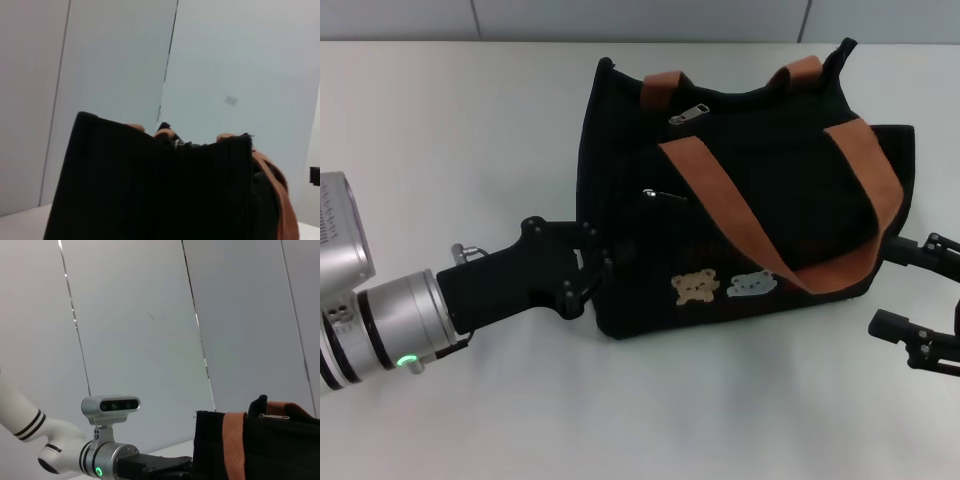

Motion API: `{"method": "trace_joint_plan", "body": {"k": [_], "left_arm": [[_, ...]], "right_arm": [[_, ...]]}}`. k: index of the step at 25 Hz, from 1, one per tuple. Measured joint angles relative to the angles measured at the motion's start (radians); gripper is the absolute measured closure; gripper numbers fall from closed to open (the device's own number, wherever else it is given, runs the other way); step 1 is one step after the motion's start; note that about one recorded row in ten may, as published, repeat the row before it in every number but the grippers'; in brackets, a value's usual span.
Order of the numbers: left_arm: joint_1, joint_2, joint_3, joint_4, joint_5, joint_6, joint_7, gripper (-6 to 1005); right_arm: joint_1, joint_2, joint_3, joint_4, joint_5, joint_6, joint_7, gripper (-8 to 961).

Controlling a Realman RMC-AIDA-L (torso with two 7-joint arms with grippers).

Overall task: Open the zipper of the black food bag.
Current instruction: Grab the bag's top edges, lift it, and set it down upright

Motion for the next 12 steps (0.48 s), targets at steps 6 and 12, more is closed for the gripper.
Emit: {"method": "trace_joint_plan", "body": {"k": [6, 12], "left_arm": [[0.067, 0.009, 0.002, 0.166, 0.006, 0.025, -0.055, 902], [0.124, 0.046, -0.056, 0.484, -0.002, 0.108, -0.231, 902]], "right_arm": [[0.000, 0.000, 0.007, 0.000, 0.001, 0.000, 0.000, 134], [0.003, 0.000, 0.012, 0.015, 0.038, -0.006, 0.001, 134]]}}
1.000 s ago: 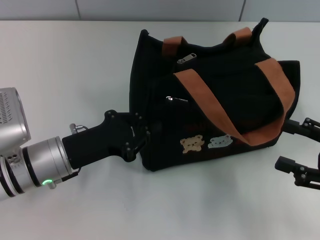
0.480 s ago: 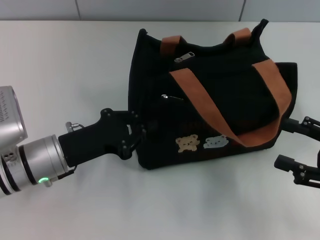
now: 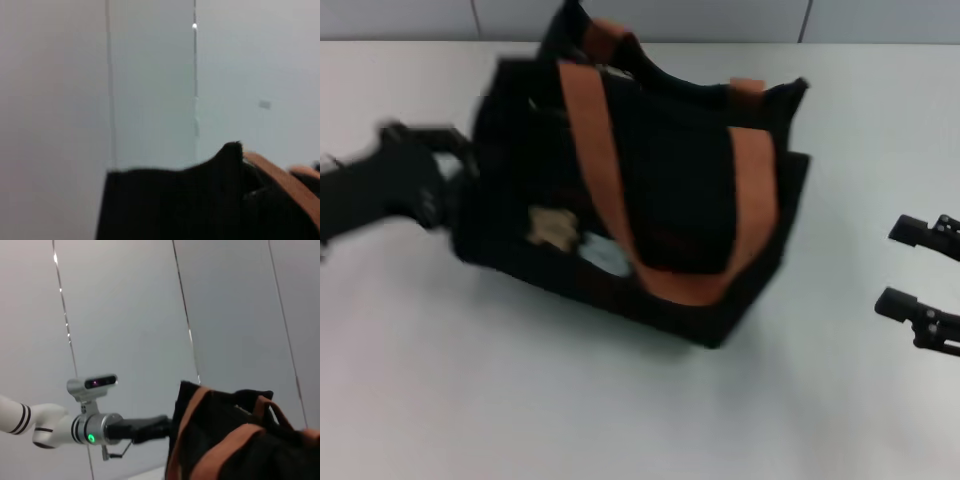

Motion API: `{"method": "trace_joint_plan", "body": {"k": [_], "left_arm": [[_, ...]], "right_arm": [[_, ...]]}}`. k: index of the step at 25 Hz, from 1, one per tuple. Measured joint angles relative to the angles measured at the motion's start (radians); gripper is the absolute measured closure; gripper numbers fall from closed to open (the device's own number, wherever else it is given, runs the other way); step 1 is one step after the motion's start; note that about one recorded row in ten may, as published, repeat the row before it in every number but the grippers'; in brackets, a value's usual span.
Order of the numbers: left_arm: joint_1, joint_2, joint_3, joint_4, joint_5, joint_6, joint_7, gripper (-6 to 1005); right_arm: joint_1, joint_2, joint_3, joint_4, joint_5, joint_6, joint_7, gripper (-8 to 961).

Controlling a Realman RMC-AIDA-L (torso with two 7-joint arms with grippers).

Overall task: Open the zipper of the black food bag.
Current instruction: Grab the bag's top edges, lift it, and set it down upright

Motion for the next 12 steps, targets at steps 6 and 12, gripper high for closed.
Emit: {"method": "trace_joint_plan", "body": {"k": [6, 12], "left_arm": [[-0.034, -0.018, -0.029, 0.316, -0.006, 0.159, -0.167, 901], [-0.044, -0.046, 0.150, 0.425, -0.010, 0.153, -0.190, 901]], "right_arm": [[0.007, 0.000, 0.019, 0.057, 0.028, 0.011, -0.007, 134], [0.011, 0.002, 0.071, 0.105, 0.029, 0.026, -0.010, 134]]}}
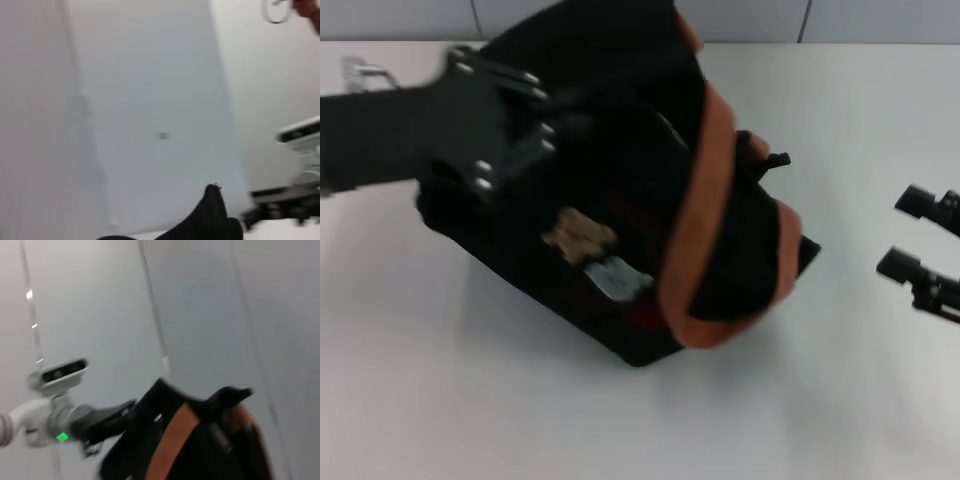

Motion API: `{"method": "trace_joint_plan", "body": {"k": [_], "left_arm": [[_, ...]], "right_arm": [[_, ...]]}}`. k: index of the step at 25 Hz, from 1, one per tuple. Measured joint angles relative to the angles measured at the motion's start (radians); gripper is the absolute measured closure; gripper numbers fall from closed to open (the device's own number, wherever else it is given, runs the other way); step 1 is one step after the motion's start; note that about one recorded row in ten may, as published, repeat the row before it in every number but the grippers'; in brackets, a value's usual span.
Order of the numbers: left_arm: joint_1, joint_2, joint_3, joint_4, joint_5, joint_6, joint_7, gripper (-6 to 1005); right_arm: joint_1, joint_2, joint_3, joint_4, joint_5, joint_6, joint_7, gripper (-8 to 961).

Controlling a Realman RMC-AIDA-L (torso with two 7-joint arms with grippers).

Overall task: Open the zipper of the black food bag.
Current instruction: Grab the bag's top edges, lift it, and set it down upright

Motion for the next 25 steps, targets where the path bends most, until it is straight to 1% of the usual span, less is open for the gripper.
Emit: {"method": "trace_joint_plan", "body": {"k": [2, 3, 4, 5, 7, 8, 9, 10, 11, 13, 14, 15, 18, 19, 20, 24, 25], "left_arm": [[-0.003, -0.002, 0.070, -0.006, -0.006, -0.029, 0.005, 901], [-0.004, -0.003, 0.104, -0.010, -0.011, -0.046, 0.010, 901], [-0.004, -0.004, 0.127, -0.011, -0.014, -0.059, 0.012, 901], [-0.004, -0.004, 0.148, -0.012, -0.018, -0.071, 0.014, 901], [-0.003, -0.005, 0.184, -0.012, -0.030, -0.088, 0.021, 901], [-0.003, -0.005, 0.191, -0.012, -0.035, -0.092, 0.025, 901], [-0.003, -0.005, 0.200, -0.012, -0.044, -0.096, 0.031, 901], [-0.003, -0.005, 0.200, -0.012, -0.044, -0.096, 0.031, 901], [-0.003, -0.004, 0.201, -0.013, -0.046, -0.097, 0.034, 901], [-0.003, -0.005, 0.202, -0.013, -0.053, -0.098, 0.038, 902], [-0.003, -0.004, 0.204, -0.014, -0.060, -0.098, 0.040, 904], [-0.003, -0.004, 0.204, -0.014, -0.060, -0.098, 0.040, 905], [0.000, -0.004, 0.204, -0.018, -0.076, -0.098, 0.053, 908], [-0.002, -0.003, 0.210, -0.027, -0.084, -0.097, 0.062, 908], [-0.002, -0.003, 0.210, -0.027, -0.084, -0.097, 0.062, 908], [-0.009, -0.004, 0.217, -0.040, -0.093, -0.098, 0.073, 908], [-0.009, -0.004, 0.217, -0.040, -0.093, -0.098, 0.073, 908]], "right_arm": [[0.004, 0.009, 0.054, 0.030, 0.000, 0.035, 0.000, 134], [0.009, 0.017, 0.076, 0.045, 0.000, 0.066, 0.000, 134], [0.023, 0.035, 0.112, 0.071, 0.000, 0.136, -0.016, 134], [0.023, 0.035, 0.112, 0.071, 0.000, 0.136, -0.016, 134], [0.046, 0.042, 0.130, 0.133, 0.000, 0.222, -0.068, 134], [0.062, 0.042, 0.134, 0.182, 0.000, 0.273, -0.105, 134], [0.094, 0.041, 0.129, 0.249, 0.000, 0.365, -0.157, 134], [0.094, 0.041, 0.129, 0.249, 0.000, 0.365, -0.157, 134], [0.107, 0.041, 0.126, 0.271, -0.001, 0.400, -0.173, 134], [0.136, 0.043, 0.117, 0.321, -0.010, 0.459, -0.214, 134], [0.159, 0.043, 0.105, 0.369, -0.024, 0.485, -0.260, 134], [0.159, 0.043, 0.105, 0.369, -0.024, 0.485, -0.260, 134], [0.191, 0.044, 0.077, 0.449, -0.036, 0.511, -0.337, 134], [0.213, 0.046, 0.061, 0.496, -0.038, 0.525, -0.374, 134], [0.213, 0.046, 0.061, 0.496, -0.038, 0.525, -0.374, 134], [0.239, 0.049, 0.064, 0.584, -0.047, 0.552, -0.454, 134], [0.239, 0.049, 0.064, 0.584, -0.047, 0.552, -0.454, 134]]}}
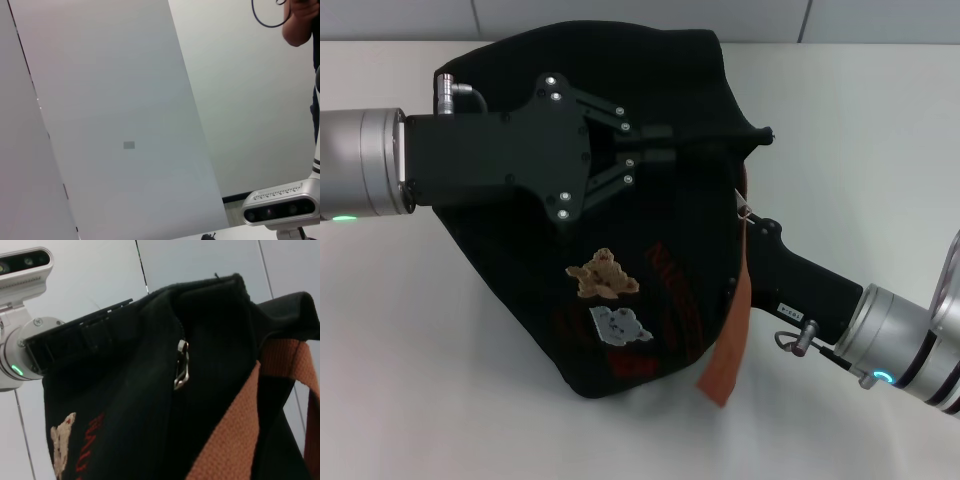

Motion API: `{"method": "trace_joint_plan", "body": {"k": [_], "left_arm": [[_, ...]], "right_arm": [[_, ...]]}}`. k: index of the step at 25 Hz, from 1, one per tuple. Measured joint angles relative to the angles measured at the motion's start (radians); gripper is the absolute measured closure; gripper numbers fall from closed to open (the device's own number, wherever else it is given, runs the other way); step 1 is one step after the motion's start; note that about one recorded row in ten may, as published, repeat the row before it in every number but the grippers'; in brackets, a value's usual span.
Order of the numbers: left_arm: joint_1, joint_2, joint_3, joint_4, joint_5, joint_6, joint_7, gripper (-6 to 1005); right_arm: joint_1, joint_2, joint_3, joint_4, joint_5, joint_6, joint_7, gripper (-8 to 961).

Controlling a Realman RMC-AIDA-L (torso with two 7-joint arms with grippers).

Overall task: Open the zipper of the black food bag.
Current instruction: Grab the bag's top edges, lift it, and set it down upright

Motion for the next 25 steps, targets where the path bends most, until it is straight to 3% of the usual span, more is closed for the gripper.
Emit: {"method": "trace_joint_plan", "body": {"k": [9, 16, 25], "left_arm": [[0.025, 0.002, -0.013, -0.074, -0.018, 0.010, 0.063, 907], [0.104, 0.007, -0.023, -0.150, -0.087, 0.079, 0.155, 907], [0.088, 0.008, -0.028, -0.220, -0.101, 0.116, 0.164, 911]], "right_arm": [[-0.083, -0.003, 0.075, -0.066, 0.006, -0.056, -0.009, 135], [-0.144, -0.003, 0.132, -0.141, 0.008, -0.180, -0.044, 134], [-0.131, -0.001, 0.128, -0.152, 0.005, -0.255, -0.441, 134]]}}
